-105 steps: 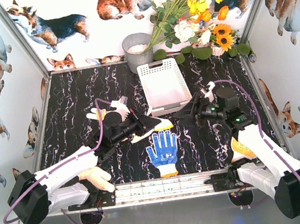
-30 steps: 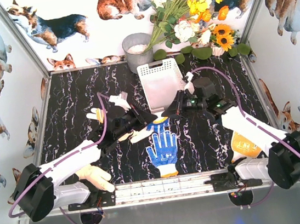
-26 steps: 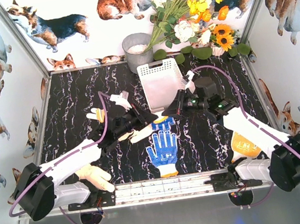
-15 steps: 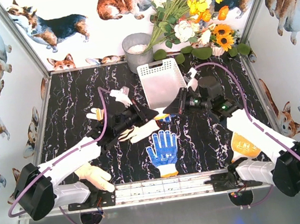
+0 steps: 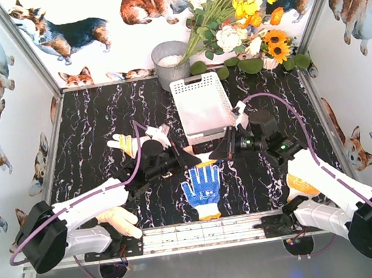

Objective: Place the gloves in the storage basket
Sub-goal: Pair the glove with the glove.

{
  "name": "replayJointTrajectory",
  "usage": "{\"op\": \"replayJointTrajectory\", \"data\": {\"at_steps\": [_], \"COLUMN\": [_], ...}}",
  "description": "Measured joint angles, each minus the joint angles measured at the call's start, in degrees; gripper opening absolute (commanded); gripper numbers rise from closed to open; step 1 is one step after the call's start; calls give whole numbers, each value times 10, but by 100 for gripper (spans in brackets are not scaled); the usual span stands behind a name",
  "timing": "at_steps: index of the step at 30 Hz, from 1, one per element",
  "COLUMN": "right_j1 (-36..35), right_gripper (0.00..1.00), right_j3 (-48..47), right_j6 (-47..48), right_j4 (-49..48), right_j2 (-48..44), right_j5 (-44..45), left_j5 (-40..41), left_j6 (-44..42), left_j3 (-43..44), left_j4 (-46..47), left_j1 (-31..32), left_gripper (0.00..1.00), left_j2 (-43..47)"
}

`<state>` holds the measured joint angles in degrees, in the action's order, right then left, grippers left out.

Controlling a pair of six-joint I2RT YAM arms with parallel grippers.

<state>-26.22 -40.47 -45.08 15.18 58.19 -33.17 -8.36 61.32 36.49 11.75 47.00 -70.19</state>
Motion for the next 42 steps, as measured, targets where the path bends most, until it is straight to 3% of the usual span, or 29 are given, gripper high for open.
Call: {"op": "replayJointTrajectory", "data": {"at_steps": [21,26,29,37,42], "right_j1": [-97,-122,-131,-144,-147], "right_gripper": [0,0,0,0,0], "right_j3": [64,77,77,117,153], "right_j6": [-41,-57,-64,-81,-97], "right_j4": [1,10,16,53,75], "right_j2": [21,35,37,37,23], "right_j5": [8,12,14,16,18], "left_j5": [-9,-14,-4,68,102], "left_j6": [29,38,43,46,38], "left_j3": [-63,-79,-85,-89,-83], "left_j4": [-49,-60,-70,-101,-104], "left_j1": [50,63,64,64,61], "left_gripper": [0,33,46,53,45], "left_j2": [12,11,13,46,34]}}
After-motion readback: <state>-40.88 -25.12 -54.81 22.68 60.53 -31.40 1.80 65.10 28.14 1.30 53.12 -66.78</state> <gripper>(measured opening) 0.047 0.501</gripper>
